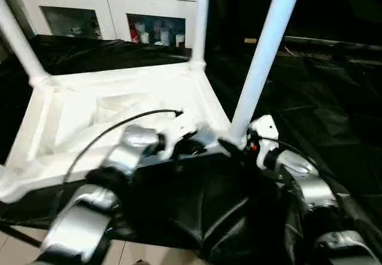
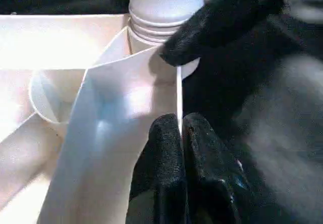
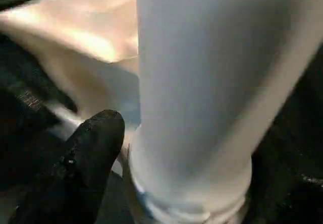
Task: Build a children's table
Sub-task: Rotate leg to tighten
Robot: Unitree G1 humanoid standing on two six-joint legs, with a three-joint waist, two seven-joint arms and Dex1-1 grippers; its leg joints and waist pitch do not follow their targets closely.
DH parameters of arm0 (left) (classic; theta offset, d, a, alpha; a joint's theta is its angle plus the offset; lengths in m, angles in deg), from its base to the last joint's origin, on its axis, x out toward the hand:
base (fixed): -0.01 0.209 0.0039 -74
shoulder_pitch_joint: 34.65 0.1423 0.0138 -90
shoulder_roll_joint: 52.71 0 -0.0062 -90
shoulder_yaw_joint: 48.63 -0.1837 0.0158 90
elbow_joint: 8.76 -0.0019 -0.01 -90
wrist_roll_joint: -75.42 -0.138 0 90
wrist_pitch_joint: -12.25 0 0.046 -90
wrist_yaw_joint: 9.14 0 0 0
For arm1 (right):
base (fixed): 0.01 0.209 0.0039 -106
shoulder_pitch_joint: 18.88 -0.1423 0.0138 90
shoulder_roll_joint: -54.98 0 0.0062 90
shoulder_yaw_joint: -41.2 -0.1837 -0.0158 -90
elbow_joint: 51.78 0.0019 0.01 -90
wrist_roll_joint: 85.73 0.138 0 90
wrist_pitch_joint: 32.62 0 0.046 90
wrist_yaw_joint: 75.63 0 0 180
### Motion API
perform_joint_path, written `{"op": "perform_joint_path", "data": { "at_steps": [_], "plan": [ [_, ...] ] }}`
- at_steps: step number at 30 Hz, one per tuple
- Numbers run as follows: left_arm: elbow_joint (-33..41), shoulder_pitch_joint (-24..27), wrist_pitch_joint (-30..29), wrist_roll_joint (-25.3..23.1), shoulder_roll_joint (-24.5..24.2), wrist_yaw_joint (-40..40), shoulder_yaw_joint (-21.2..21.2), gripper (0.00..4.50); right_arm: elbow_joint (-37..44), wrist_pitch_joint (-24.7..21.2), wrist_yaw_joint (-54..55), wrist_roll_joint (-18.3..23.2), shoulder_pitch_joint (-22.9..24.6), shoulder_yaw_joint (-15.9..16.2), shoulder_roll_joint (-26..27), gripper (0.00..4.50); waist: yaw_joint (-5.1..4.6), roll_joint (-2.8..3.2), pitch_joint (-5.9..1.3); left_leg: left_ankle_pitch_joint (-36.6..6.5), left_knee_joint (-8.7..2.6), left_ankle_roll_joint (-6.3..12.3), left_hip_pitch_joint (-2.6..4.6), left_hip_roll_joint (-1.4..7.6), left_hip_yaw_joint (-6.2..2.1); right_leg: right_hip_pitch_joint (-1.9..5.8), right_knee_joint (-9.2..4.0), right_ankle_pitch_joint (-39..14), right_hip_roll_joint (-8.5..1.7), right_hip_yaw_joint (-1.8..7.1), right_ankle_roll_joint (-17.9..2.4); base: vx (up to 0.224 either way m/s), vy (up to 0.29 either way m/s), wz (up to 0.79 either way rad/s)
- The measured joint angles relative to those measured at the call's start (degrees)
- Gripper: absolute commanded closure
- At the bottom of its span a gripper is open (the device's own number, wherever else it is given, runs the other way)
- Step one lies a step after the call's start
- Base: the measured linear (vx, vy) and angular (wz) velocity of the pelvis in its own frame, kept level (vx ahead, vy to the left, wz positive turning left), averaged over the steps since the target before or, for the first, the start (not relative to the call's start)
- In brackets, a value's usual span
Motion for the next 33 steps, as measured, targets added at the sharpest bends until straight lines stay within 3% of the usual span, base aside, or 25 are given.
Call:
{"op": "perform_joint_path", "data": {
  "at_steps": [13, 14, 17, 18, 24, 27, 33],
  "plan": [
    [8.14, 4.89, -2.0, 3.36, -6.96, -11.73, -0.69, 4.5, 4.25, -1.31, -15.28, 2.45, 1.35, 4.39, -3.92, 0.8, 0.05, -0.21, 0.12, -0.03, 0.06, -0.07, -0.12, 0.05, 0.04, -0.11, 0.03, 0.0, 0.02, -0.01, 0.0, 0.0, 0.0, 0.0],
    [8.16, 4.93, -2.02, 3.4, -7.01, -11.8, -0.69, 4.5, 4.26, -1.47, -15.46, 2.59, 1.35, 4.38, -3.92, 1.06, 0.03, -0.21, 0.12, -0.04, 0.06, -0.07, -0.13, 0.05, 0.04, -0.11, 0.03, 0.0, 0.02, -0.01, 0.0, 0.0, 0.0, 0.0],
    [8.37, 5.0, -2.36, 3.54, -7.09, -11.84, -0.69, 4.5, 4.4, -2.03, -16.25, 3.06, 1.41, 4.35, -3.89, 1.06, 0.03, -0.21, 0.12, -0.03, 0.06, -0.07, -0.14, 0.05, 0.04, -0.14, 0.05, 0.0, 0.02, -0.02, 0.0, 0.0, 0.0, 0.0],
    [8.4, 5.0, -2.41, 3.57, -7.09, -11.84, -0.68, 4.5, 4.64, -2.34, -16.25, 3.23, 1.49, 4.35, -3.88, 1.3, 0.04, -0.21, 0.12, -0.03, 0.06, -0.07, -0.15, 0.05, 0.04, -0.15, 0.06, 0.0, 0.02, -0.02, 0.0, 0.0, 0.0, 0.0],
    [8.96, 5.17, -3.13, 3.61, -6.43, -11.31, -0.64, 4.5, 6.19, -3.74, -15.7, 4.23, 2.75, 3.68, -3.49, 1.69, 0.09, -0.21, 0.12, -0.03, 0.06, -0.06, -0.2, 0.05, 0.04, -0.17, 0.05, 0.0, 0.02, -0.02, 0.0, 0.0, 0.0, 0.0],
    [8.06, 4.79, -2.79, 2.94, -5.11, -7.42, -0.55, 4.5, 5.27, -3.56, -10.89, 3.67, 2.85, 2.4, -2.02, 1.76, 0.02, -0.23, 0.11, -0.02, 0.16, -0.06, -0.16, 0.04, 0.03, -0.13, 0.1, 0.02, 0.01, 0.01, -0.02, 0.0, 0.0, 0.0],
    [1.34, 0.28, -2.89, -1.11, 2.5, 8.21, -0.45, 4.5, -0.81, -3.94, 11.47, 1.04, -0.43, -3.06, 4.84, 1.79, -0.27, -0.23, 0.09, 0.0, 0.25, -0.06, 0.16, -0.07, 0.04, 0.13, 0.1, 0.08, -0.03, 0.17, -0.03, 0.0, 0.0, 0.0]
  ]
}}
